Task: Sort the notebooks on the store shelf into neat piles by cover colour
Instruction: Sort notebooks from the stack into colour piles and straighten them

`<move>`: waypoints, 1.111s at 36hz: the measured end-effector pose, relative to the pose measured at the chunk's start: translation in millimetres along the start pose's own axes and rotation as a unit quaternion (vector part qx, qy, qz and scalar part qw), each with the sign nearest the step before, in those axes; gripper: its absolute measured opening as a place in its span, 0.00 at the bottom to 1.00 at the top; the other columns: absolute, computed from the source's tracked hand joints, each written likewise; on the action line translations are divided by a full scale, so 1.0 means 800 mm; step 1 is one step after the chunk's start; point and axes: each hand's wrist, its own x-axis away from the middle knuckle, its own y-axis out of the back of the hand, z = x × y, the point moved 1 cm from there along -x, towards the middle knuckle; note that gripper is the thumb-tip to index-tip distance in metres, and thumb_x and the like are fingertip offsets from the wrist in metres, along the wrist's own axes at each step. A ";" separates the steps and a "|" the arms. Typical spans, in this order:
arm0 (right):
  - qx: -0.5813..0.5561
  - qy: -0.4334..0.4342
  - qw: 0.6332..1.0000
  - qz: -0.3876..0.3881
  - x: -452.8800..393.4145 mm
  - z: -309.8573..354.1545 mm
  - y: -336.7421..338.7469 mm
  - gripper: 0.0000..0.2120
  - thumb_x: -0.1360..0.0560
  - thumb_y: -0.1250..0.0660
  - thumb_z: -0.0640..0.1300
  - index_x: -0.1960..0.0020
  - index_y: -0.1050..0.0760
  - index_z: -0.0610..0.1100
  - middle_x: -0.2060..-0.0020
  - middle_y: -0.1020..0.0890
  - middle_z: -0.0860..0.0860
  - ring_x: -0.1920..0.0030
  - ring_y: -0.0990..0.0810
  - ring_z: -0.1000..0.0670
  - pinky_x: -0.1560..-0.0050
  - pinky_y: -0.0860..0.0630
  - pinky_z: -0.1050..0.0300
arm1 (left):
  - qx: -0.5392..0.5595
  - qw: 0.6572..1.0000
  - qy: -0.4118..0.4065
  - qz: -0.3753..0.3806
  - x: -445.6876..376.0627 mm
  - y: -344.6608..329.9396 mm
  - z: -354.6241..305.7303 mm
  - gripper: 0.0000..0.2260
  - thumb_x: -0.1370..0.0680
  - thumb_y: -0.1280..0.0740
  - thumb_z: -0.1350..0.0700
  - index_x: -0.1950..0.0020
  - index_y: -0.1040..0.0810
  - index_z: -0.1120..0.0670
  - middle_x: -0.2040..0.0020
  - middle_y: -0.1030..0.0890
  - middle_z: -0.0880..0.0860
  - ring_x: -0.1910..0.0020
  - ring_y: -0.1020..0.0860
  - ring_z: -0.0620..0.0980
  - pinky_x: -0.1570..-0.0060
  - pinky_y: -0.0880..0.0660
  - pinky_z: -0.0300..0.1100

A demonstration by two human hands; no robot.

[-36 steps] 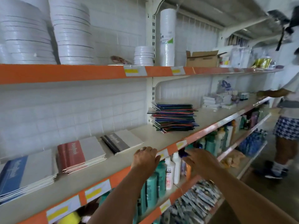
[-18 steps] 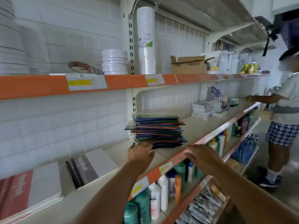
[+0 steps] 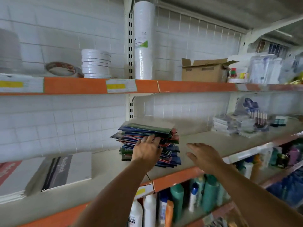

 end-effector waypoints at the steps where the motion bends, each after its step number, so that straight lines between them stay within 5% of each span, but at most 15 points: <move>1: -0.002 0.008 1.000 0.001 -0.005 -0.004 -0.005 0.22 0.18 0.48 0.54 0.27 0.38 0.49 0.33 0.26 0.50 0.36 0.28 0.50 0.38 0.32 0.56 | 0.000 1.000 0.003 0.002 -0.005 -0.002 -0.005 0.22 0.17 0.50 0.45 0.24 0.44 0.48 0.25 0.39 0.51 0.27 0.39 0.52 0.29 0.41 0.49; 13: -0.061 0.044 0.995 -0.061 -0.065 -0.027 -0.024 0.21 0.19 0.43 0.42 0.27 0.37 0.51 0.34 0.26 0.52 0.35 0.28 0.52 0.36 0.32 0.59 | -0.036 0.999 0.026 -0.011 -0.085 -0.009 -0.031 0.25 0.18 0.52 0.42 0.23 0.46 0.50 0.23 0.42 0.53 0.24 0.45 0.53 0.25 0.48 0.52; 18: -0.067 0.046 0.994 -0.075 -0.089 -0.028 -0.026 0.26 0.22 0.44 0.34 0.26 0.37 0.50 0.33 0.27 0.51 0.34 0.29 0.51 0.35 0.33 0.57 | -0.056 0.996 0.046 0.050 -0.114 -0.023 -0.037 0.28 0.18 0.55 0.40 0.21 0.52 0.50 0.22 0.48 0.55 0.23 0.51 0.55 0.25 0.55 0.54; 26: -0.069 0.073 0.991 -0.083 -0.122 -0.026 -0.028 0.29 0.25 0.42 0.30 0.27 0.39 0.45 0.30 0.30 0.49 0.32 0.31 0.49 0.34 0.33 0.57 | -0.037 0.995 0.067 0.069 -0.121 -0.027 -0.035 0.25 0.19 0.49 0.38 0.29 0.35 0.52 0.29 0.32 0.54 0.28 0.37 0.55 0.29 0.43 0.54; 35: -0.139 0.082 0.984 -0.075 -0.157 -0.005 -0.018 0.33 0.25 0.39 0.30 0.23 0.45 0.43 0.26 0.36 0.46 0.28 0.35 0.48 0.29 0.36 0.54 | -0.049 0.990 0.112 0.066 -0.105 -0.012 -0.011 0.26 0.23 0.46 0.33 0.35 0.34 0.50 0.36 0.25 0.52 0.35 0.29 0.54 0.30 0.41 0.56; 40: -0.146 0.105 0.983 -0.021 -0.162 0.001 -0.014 0.40 0.26 0.39 0.29 0.21 0.54 0.46 0.25 0.39 0.46 0.27 0.38 0.46 0.28 0.39 0.52 | -0.075 0.989 0.120 0.048 -0.092 -0.006 -0.004 0.23 0.21 0.40 0.47 0.28 0.39 0.50 0.32 0.29 0.52 0.33 0.31 0.54 0.30 0.40 0.54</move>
